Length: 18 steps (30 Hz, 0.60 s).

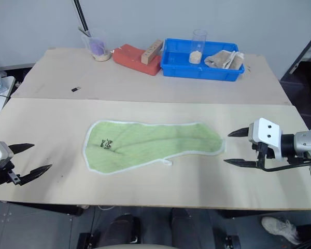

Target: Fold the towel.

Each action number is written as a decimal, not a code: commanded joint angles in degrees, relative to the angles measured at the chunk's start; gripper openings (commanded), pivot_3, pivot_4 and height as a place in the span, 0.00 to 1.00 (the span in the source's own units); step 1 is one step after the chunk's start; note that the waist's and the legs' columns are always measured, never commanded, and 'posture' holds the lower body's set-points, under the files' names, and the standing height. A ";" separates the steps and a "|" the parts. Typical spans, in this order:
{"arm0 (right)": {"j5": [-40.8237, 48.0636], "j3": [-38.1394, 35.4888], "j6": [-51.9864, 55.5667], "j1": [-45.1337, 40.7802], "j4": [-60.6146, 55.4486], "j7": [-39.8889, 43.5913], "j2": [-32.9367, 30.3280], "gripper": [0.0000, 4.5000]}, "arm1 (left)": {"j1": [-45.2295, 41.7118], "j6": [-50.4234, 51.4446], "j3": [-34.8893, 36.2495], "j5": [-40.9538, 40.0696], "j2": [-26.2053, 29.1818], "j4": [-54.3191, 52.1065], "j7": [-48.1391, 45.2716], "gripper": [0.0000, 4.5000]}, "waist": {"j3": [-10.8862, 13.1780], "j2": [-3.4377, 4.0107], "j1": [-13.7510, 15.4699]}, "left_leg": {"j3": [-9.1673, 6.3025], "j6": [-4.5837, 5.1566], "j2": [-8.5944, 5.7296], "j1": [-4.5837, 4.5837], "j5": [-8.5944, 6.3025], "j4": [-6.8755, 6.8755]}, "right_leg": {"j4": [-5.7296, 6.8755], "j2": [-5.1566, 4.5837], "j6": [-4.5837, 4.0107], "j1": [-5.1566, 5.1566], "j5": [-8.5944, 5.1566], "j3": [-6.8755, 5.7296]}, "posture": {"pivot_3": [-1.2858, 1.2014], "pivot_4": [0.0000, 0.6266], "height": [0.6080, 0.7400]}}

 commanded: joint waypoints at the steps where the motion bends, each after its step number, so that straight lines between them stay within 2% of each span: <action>1: 0.35 -1.47 -0.04 -0.39 -0.19 0.24 -0.70 0.99 | -1.12 -0.46 0.61 -0.99 -0.37 0.06 0.24 1.00 | 0.00 0.00 0.01 | 0.00 0.00 0.00 0.00 0.00 0.00 | 0.00 0.00 0.00 0.00 0.00 0.00 | 0.52 0.24 0.80; 8: 3.10 -2.22 3.43 -1.04 0.21 -1.23 2.14 0.99 | -7.53 -1.42 0.05 -6.25 -2.75 3.06 -1.95 1.00 | 0.00 -0.01 0.07 | 0.00 0.00 0.01 0.00 0.00 0.01 | 0.01 0.01 0.00 0.01 0.00 -0.01 | 0.52 0.24 0.80; 18: 1.71 -4.33 0.76 1.79 1.06 -2.02 2.34 0.99 | -9.02 -2.95 -3.47 -5.27 -1.26 3.84 -3.98 1.00 | 0.00 0.00 0.04 | 0.01 0.00 -0.01 -0.01 0.00 0.02 | 0.03 0.01 0.01 0.02 0.01 0.00 | 0.52 0.24 0.80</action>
